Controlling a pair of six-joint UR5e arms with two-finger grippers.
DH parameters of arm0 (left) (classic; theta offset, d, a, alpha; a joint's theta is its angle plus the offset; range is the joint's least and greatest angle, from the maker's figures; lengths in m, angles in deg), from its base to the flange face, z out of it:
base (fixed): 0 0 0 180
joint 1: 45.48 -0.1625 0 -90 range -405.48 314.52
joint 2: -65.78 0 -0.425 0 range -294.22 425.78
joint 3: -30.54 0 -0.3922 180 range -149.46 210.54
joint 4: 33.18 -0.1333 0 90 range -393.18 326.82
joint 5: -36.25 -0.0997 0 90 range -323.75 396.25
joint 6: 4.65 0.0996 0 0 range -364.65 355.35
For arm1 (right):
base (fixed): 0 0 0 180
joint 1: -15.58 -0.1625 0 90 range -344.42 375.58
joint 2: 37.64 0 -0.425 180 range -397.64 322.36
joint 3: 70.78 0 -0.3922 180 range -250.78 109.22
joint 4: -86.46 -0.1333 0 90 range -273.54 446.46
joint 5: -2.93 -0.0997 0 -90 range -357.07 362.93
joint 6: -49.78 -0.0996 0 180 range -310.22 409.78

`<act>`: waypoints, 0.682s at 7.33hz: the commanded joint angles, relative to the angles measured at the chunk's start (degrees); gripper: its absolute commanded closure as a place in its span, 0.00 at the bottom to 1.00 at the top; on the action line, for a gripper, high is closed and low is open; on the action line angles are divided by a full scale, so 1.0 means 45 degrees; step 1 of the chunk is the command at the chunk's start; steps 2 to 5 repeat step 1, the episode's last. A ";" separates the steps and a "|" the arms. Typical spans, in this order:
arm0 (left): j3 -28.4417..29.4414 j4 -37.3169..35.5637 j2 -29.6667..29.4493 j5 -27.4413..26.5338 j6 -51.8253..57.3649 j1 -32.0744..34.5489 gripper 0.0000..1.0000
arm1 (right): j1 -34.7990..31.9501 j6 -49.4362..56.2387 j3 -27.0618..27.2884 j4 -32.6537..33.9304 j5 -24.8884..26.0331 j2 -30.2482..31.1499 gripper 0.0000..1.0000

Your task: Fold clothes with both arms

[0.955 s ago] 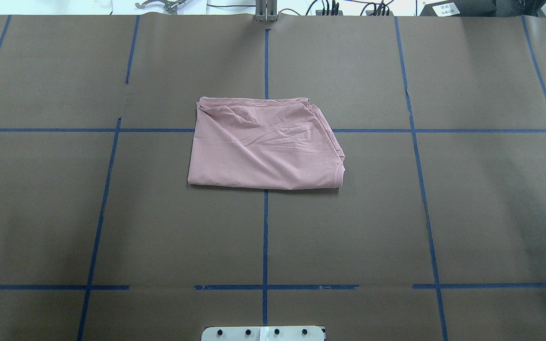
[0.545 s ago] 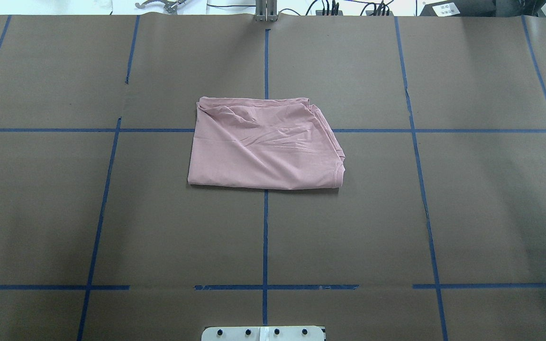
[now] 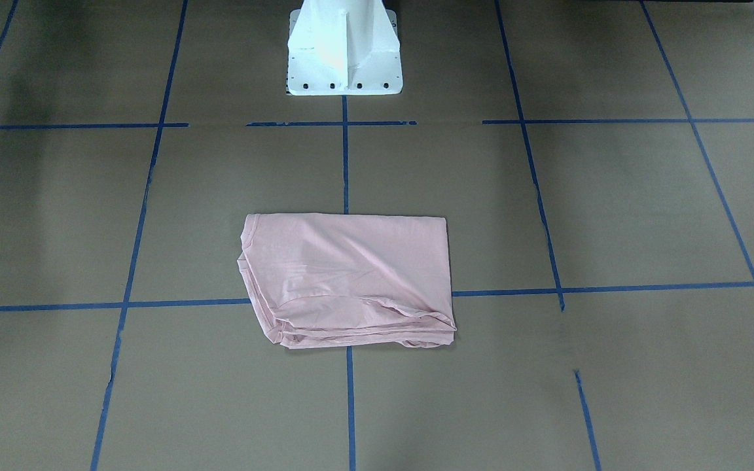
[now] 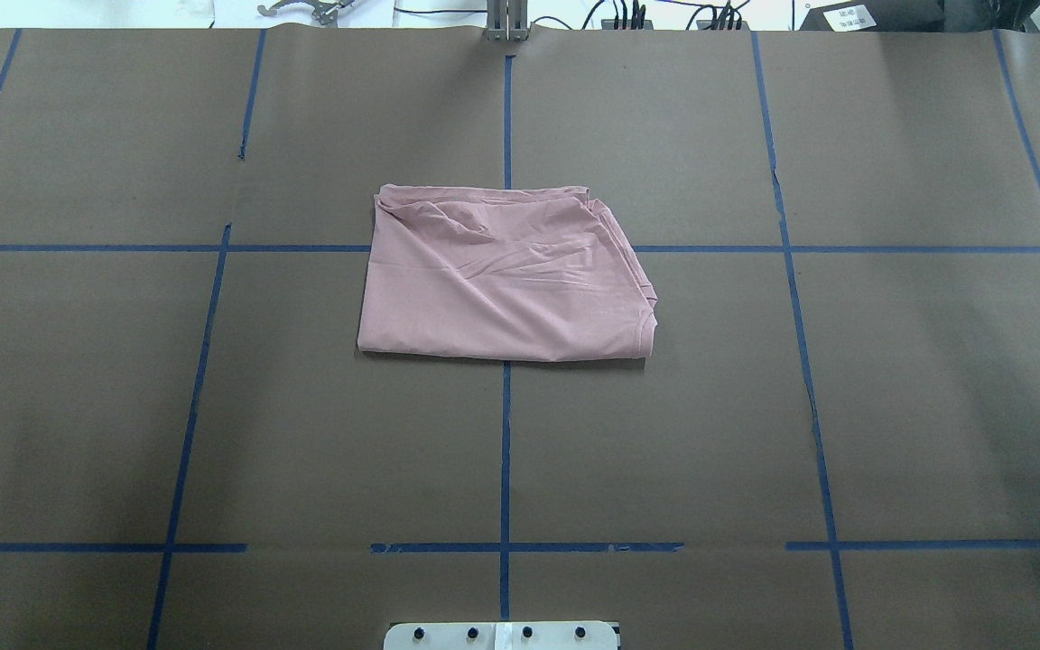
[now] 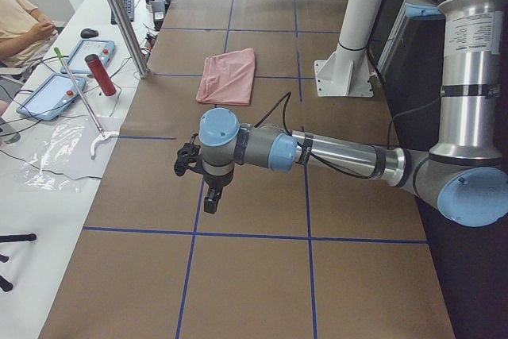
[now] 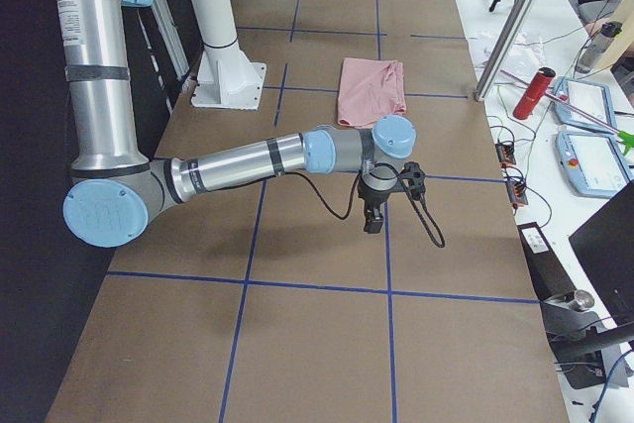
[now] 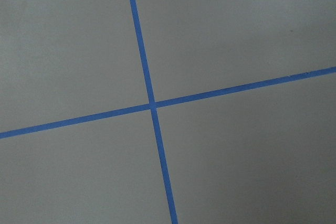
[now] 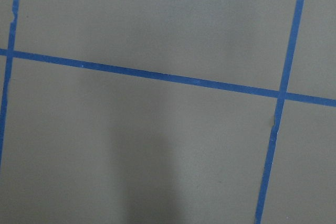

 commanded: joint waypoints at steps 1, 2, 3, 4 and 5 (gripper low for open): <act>0.0122 0.0019 0.0014 -0.0015 0.0013 -0.0001 0.00 | 0.0000 0.0000 -0.0045 -0.0008 0.0129 -0.0025 0.00; 0.0122 0.0019 0.0014 -0.0015 0.0013 -0.0001 0.00 | 0.0000 0.0000 -0.0045 -0.0008 0.0129 -0.0025 0.00; 0.0122 0.0019 0.0014 -0.0015 0.0013 -0.0001 0.00 | 0.0000 0.0000 -0.0045 -0.0008 0.0129 -0.0025 0.00; 0.0122 0.0019 0.0014 -0.0015 0.0013 -0.0001 0.00 | 0.0000 0.0000 -0.0045 -0.0008 0.0129 -0.0025 0.00; 0.0122 0.0019 0.0014 -0.0015 0.0013 -0.0001 0.00 | 0.0000 0.0000 -0.0045 -0.0008 0.0129 -0.0025 0.00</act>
